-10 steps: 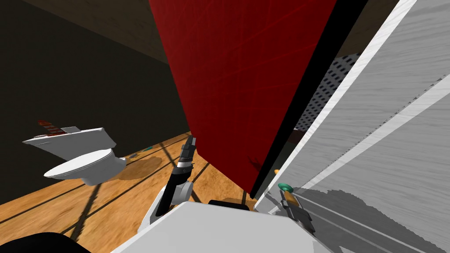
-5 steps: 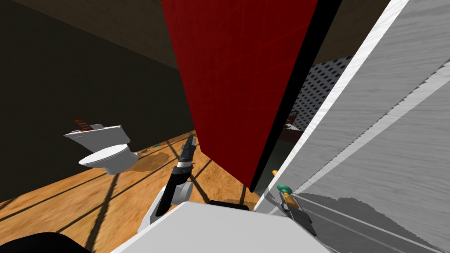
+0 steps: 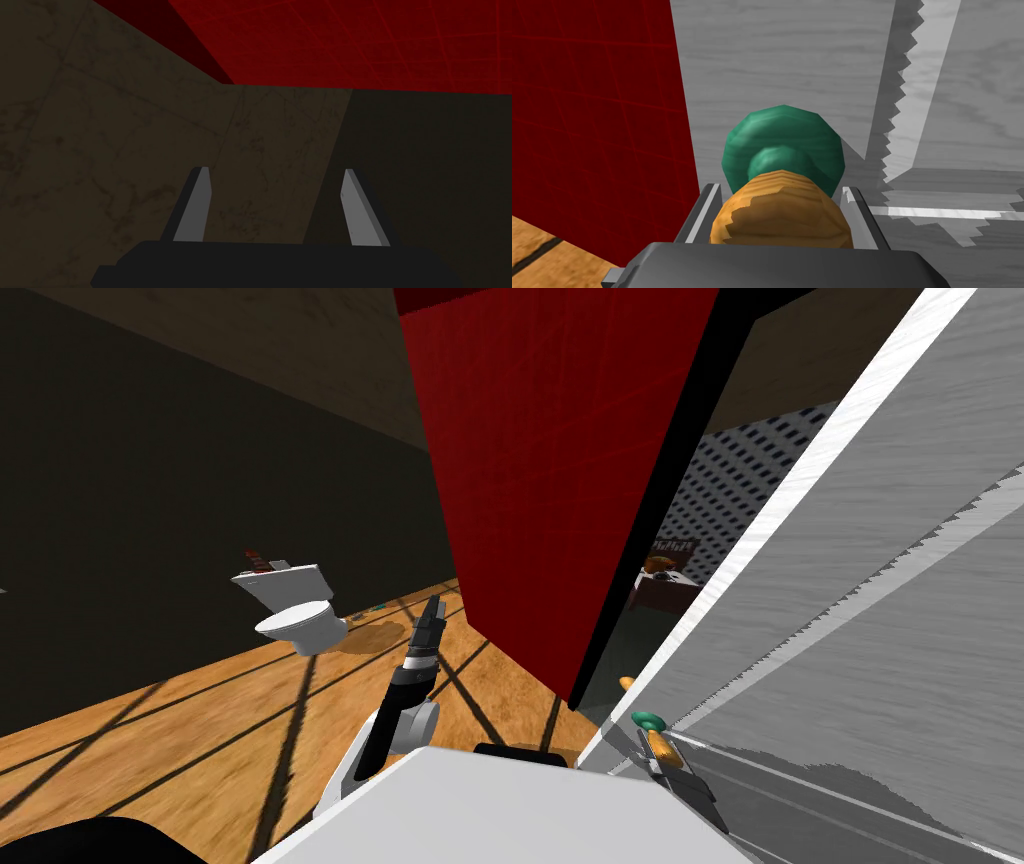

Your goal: Pull the door open

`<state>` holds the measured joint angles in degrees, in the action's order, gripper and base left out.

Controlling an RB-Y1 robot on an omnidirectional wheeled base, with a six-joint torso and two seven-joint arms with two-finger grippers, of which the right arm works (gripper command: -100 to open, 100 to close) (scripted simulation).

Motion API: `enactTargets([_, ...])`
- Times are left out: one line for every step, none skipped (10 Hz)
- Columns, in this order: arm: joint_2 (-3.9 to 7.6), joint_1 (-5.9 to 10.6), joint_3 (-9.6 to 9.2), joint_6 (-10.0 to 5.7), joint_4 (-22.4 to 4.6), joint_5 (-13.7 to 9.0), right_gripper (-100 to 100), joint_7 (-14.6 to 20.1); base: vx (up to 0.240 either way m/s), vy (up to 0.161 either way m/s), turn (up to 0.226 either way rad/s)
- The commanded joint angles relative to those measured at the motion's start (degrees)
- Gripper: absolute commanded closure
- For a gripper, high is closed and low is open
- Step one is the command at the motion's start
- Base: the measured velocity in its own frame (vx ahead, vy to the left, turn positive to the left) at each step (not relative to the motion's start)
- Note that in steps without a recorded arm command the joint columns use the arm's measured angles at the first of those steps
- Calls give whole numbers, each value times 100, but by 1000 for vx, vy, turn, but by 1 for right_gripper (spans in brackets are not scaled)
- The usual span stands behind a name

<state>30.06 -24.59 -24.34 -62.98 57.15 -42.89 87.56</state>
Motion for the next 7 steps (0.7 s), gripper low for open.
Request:
enactTargets([69, -25, -127, -125, -41, 77, 100, 118, -264, -40, 159])
enactTargets([101, -30, -168, -174, -66, 104, 100, 165, -253, -31, 107])
enactTargets([141, -36, -219, -235, -98, 138, 100, 224, -287, -27, 117])
enactTargets([178, -42, -266, -291, -127, 168, 100, 277, -260, -33, 115])
enactTargets([152, -39, -239, -222, -105, 150, 100, 225, -105, -12, 21])
enactTargets([183, -29, -302, -285, -184, 190, 100, 305, -137, -16, 138])
enactTargets([201, -17, -323, -318, -218, 206, 100, 341, -204, -29, 158])
